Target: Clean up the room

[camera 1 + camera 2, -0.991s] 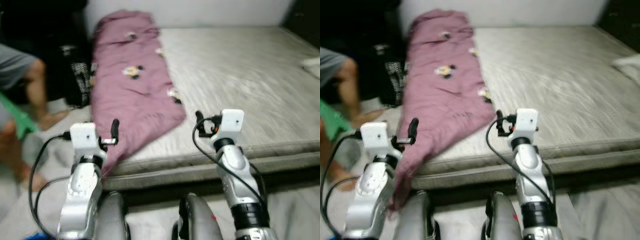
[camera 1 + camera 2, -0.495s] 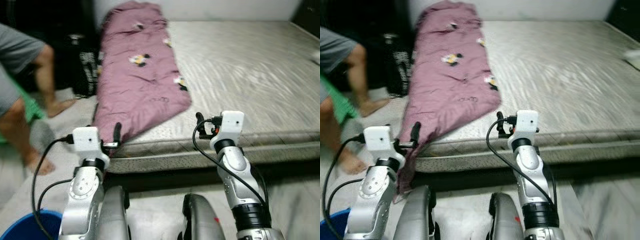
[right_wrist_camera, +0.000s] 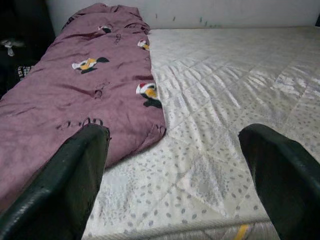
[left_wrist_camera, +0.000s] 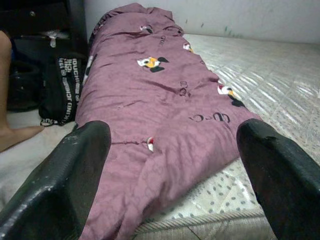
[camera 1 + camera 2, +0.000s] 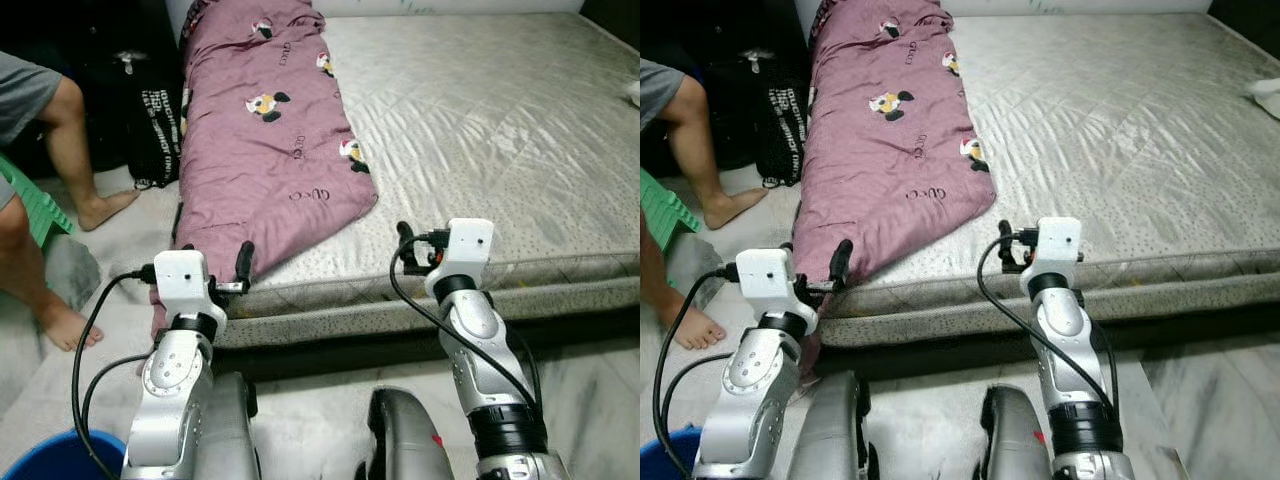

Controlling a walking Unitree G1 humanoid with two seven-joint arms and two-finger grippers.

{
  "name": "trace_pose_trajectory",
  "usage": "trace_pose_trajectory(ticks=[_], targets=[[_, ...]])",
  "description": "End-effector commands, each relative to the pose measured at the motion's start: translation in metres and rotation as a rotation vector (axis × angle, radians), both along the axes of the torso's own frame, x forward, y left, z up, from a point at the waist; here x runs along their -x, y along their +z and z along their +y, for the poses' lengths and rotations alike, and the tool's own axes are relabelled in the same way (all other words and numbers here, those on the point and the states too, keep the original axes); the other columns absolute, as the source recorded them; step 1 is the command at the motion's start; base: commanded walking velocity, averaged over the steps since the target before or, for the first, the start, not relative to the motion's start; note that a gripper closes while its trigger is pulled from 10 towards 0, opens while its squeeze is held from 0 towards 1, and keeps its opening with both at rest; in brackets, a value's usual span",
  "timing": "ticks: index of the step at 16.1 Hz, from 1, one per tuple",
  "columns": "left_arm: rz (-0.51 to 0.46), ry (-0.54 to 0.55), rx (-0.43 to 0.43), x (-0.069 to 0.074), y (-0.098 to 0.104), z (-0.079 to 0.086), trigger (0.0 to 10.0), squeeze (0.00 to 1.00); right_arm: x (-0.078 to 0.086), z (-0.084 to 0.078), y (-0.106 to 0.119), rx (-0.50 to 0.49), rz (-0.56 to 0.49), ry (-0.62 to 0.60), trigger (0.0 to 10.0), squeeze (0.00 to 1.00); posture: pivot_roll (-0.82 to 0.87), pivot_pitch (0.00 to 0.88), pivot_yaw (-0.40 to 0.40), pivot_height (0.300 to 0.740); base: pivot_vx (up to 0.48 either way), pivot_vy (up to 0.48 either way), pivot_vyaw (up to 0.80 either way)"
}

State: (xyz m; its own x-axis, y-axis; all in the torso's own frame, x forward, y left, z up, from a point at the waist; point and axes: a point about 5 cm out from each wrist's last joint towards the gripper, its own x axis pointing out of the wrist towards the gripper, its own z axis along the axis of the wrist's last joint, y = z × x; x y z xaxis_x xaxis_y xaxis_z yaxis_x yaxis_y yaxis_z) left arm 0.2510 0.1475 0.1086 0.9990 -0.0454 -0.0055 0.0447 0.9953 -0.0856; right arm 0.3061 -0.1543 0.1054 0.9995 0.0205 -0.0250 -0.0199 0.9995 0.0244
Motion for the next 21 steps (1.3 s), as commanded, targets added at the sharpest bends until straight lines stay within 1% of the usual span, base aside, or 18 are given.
trace_pose_trajectory(ticks=[1,10,13,16,18,19,20,21], targets=[[-0.030,-0.006,0.001,0.000,0.006,0.001,10.0,0.00,-0.002,0.003,0.005,0.004,-0.013,0.008,10.0,0.00,-0.04,0.048,-0.006,0.602,0.300,0.000,0.00],[-0.017,-0.014,0.002,0.001,0.005,0.001,10.0,0.00,-0.001,0.003,0.004,0.008,-0.011,0.009,10.0,0.00,-0.04,0.057,-0.001,0.602,0.330,0.000,0.00],[-0.004,-0.005,0.003,0.001,0.004,0.000,10.0,0.00,-0.001,0.003,0.004,0.014,-0.010,0.010,10.0,0.00,-0.04,0.058,-0.001,0.602,0.000,0.000,0.00],[0.021,0.031,0.015,0.003,0.000,0.004,10.0,0.00,0.002,0.001,0.004,0.021,-0.009,0.007,10.0,0.00,-0.04,0.070,0.002,0.602,0.000,0.000,0.00],[0.052,0.064,0.033,0.004,-0.004,0.008,10.0,0.00,0.006,-0.002,0.003,0.013,0.000,0.002,10.0,0.00,-0.05,0.084,0.003,0.602,0.000,0.000,0.00],[0.080,0.110,0.041,0.004,-0.008,0.017,10.0,0.00,0.013,-0.008,0.003,0.011,0.010,-0.007,10.0,0.00,-0.06,0.111,0.006,0.582,0.000,0.000,0.00],[0.079,0.127,0.028,0.003,-0.007,0.022,10.0,0.00,0.017,-0.010,0.003,0.013,0.015,-0.012,10.0,0.00,-0.06,0.121,0.007,0.572,0.000,0.000,0.00],[0.080,0.154,0.006,0.000,-0.007,0.030,10.0,0.00,0.021,-0.014,0.002,0.021,0.028,-0.018,10.0,0.00,-0.07,0.137,0.011,0.562,0.000,0.000,0.00]])
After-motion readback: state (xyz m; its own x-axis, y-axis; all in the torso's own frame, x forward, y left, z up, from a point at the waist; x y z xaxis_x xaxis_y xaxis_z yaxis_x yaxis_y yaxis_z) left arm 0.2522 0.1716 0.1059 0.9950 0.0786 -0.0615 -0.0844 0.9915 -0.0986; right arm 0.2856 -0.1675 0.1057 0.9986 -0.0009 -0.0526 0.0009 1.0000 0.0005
